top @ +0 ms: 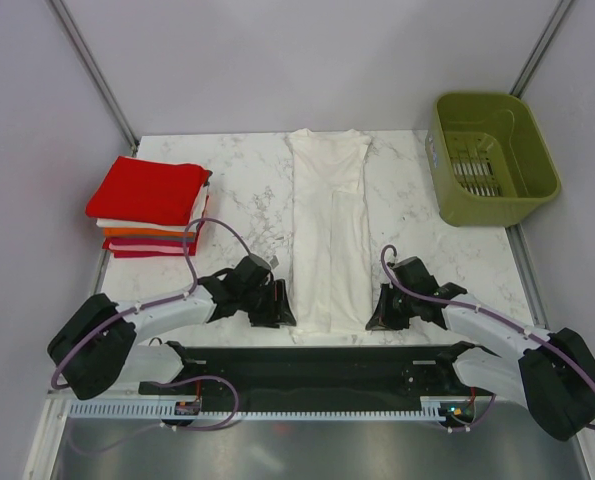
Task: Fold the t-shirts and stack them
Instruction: Fold the tshirt
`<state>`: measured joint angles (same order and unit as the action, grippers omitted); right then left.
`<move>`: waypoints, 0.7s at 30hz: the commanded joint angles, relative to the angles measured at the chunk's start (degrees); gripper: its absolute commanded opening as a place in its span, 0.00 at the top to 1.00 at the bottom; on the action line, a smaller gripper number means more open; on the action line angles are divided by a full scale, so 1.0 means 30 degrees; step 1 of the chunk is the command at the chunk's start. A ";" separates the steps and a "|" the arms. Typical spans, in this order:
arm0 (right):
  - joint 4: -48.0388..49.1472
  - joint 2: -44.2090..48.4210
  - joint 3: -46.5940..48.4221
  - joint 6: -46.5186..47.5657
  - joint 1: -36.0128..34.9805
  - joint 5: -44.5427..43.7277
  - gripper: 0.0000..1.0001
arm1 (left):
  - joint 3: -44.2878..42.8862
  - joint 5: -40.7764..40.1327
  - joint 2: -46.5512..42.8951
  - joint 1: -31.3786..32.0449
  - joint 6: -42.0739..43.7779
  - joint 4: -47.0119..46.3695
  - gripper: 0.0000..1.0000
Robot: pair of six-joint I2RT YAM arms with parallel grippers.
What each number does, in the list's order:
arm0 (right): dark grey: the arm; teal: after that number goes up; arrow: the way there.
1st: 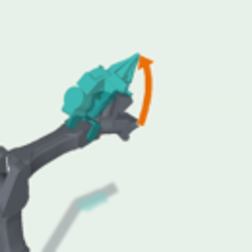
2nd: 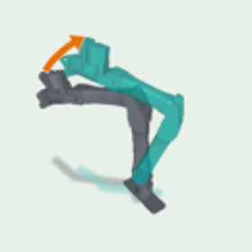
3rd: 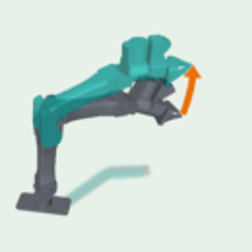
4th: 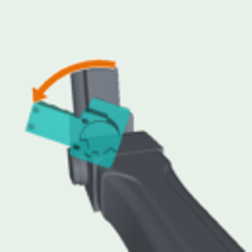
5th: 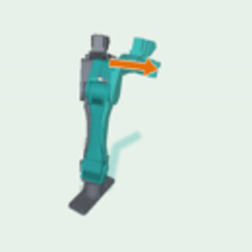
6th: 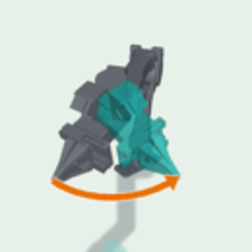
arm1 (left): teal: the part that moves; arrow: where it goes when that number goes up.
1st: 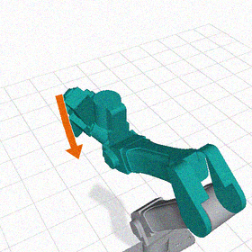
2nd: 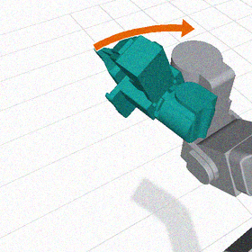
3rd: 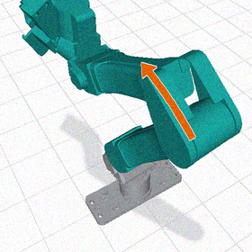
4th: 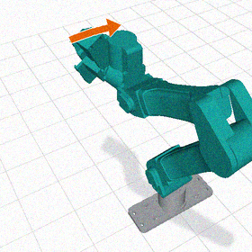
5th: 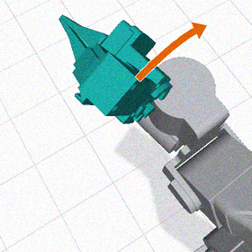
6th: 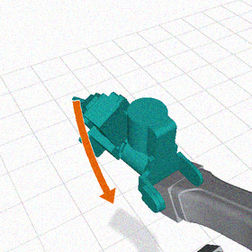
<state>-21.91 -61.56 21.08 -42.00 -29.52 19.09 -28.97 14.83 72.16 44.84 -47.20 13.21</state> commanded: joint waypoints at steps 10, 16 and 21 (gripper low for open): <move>0.0185 0.0187 -0.0259 -0.0034 -0.0122 -0.0241 1.00 | -0.0362 0.1179 0.2782 0.0346 -0.0995 -0.2851 0.61; -0.0544 0.0919 0.0469 -0.0209 -0.0092 -0.0036 1.00 | -0.0654 0.0683 0.1818 0.0317 -0.0673 -0.1565 0.98; -0.1689 0.2118 0.2110 -0.0093 -0.0093 -0.0589 1.00 | -0.1297 0.1731 0.0878 0.0054 -0.0790 -0.1035 0.98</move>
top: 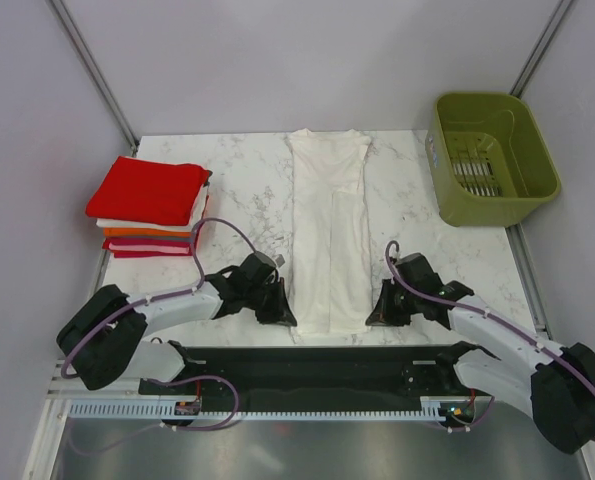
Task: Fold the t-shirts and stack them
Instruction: Fold the tshirt
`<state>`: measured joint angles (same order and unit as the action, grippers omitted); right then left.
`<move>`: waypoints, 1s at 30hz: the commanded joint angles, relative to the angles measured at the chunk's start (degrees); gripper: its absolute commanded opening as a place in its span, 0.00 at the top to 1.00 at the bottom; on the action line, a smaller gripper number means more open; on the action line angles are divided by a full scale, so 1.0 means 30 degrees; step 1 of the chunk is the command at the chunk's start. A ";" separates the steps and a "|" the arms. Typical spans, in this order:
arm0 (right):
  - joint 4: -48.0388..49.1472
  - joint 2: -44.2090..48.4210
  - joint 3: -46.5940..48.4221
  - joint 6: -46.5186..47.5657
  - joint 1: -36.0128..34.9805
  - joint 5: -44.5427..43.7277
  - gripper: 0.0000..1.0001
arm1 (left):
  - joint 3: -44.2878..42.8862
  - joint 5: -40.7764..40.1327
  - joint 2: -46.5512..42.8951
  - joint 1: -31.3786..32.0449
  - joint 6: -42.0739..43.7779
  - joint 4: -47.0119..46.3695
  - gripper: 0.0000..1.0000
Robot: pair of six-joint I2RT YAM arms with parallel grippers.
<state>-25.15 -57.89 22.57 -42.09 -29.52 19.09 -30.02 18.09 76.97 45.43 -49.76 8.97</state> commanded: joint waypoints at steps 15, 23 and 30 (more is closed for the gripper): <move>0.0237 -0.6479 1.1134 0.2718 0.2743 -0.4022 1.00 | -0.9287 0.1592 0.3717 -0.5912 0.1994 0.0553 0.98; 0.1145 -1.2632 1.6086 0.3189 0.5239 -0.3114 1.00 | -1.5065 0.0943 0.8939 -0.7642 0.2114 0.1199 0.98; 0.1409 -1.6501 1.9659 0.2779 0.5796 -0.1913 1.00 | -1.7647 0.1264 1.1694 -0.8287 0.1762 0.1082 0.98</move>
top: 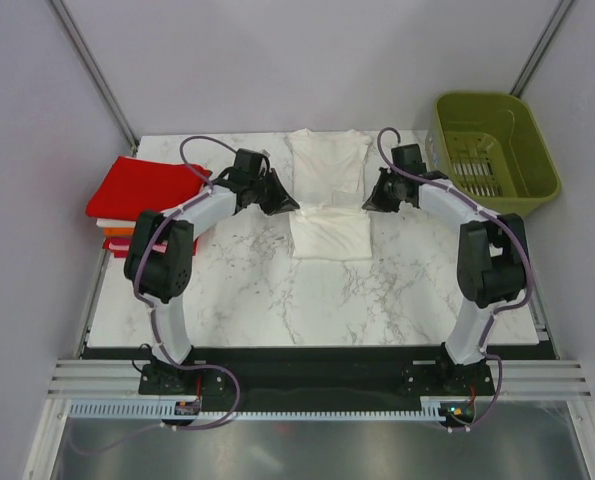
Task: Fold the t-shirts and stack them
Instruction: Fold the tshirt
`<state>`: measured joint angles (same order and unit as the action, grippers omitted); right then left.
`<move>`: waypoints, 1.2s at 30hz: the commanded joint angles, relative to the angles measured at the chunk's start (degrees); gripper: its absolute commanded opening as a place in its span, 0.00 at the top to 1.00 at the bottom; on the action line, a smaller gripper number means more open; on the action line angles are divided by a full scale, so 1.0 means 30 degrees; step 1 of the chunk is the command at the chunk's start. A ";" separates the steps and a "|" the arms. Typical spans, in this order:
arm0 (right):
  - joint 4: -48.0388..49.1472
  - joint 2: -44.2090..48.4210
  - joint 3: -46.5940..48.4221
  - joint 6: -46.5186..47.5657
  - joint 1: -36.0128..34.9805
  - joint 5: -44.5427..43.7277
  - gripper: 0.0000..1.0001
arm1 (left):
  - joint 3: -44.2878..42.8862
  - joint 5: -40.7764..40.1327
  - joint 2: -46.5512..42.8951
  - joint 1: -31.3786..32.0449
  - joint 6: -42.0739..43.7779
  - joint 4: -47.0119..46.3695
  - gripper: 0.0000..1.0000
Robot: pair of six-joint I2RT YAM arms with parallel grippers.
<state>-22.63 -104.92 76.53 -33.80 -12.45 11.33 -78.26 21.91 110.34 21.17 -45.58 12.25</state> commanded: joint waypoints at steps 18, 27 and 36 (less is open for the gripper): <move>0.0688 -0.5190 0.5982 -0.0568 0.1132 0.1935 0.97 | -0.6840 0.1397 0.5109 -0.1196 0.0194 0.1071 0.98; 0.2295 -0.4551 0.4881 -0.0569 0.1219 0.2258 0.34 | -0.7872 0.0549 0.4882 -0.1226 0.1482 0.1747 0.05; 0.5581 0.2946 -0.5554 -0.0072 0.0752 0.1144 0.44 | -0.0669 -0.1621 -0.0889 -0.0202 0.3388 0.0871 0.12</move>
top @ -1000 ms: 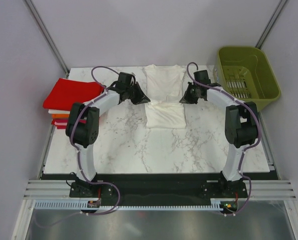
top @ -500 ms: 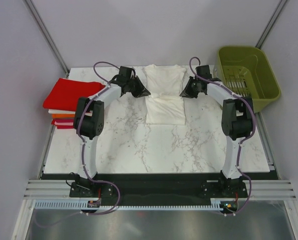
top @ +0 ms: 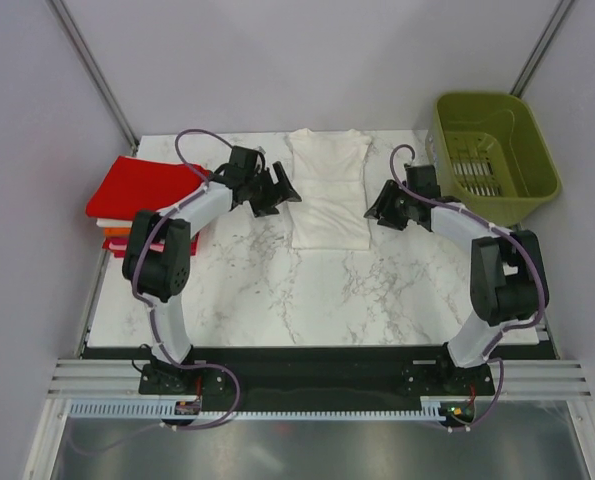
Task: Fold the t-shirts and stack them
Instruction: Fold the tshirt
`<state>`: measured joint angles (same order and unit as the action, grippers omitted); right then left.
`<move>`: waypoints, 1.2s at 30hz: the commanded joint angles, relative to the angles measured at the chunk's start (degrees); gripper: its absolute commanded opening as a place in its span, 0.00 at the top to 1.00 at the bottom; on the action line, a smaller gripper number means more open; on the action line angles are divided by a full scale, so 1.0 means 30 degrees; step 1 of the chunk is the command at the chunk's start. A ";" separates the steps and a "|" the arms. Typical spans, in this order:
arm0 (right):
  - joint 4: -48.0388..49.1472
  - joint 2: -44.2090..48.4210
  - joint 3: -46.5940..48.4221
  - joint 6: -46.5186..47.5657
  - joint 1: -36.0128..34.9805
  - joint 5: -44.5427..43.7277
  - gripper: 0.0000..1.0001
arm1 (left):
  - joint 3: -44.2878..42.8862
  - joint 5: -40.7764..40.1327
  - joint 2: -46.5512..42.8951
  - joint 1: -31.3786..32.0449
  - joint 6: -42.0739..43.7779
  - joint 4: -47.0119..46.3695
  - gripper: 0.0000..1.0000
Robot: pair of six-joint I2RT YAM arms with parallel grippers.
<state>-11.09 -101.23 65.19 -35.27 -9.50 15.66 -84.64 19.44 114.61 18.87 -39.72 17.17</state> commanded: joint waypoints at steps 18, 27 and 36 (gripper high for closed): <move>0.1062 0.1576 -0.3712 0.2029 -0.1932 -0.1966 0.57 | 0.6093 -0.1529 -0.3691 0.2000 0.2254 -0.2501 0.41; 0.1090 0.1224 -0.3712 0.1941 -0.2137 -0.1910 0.78 | 0.6124 -0.1383 -0.3047 0.2468 0.2549 -0.2500 0.51; 0.1090 0.1136 -0.3624 0.1853 -0.2166 -0.1558 0.93 | 0.6473 -0.1352 -0.2869 0.2498 0.2578 -0.2442 0.55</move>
<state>-8.45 -97.45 52.64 -30.06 -15.66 10.55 -66.11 16.36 106.13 26.28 -34.39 11.40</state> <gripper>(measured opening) 0.075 0.424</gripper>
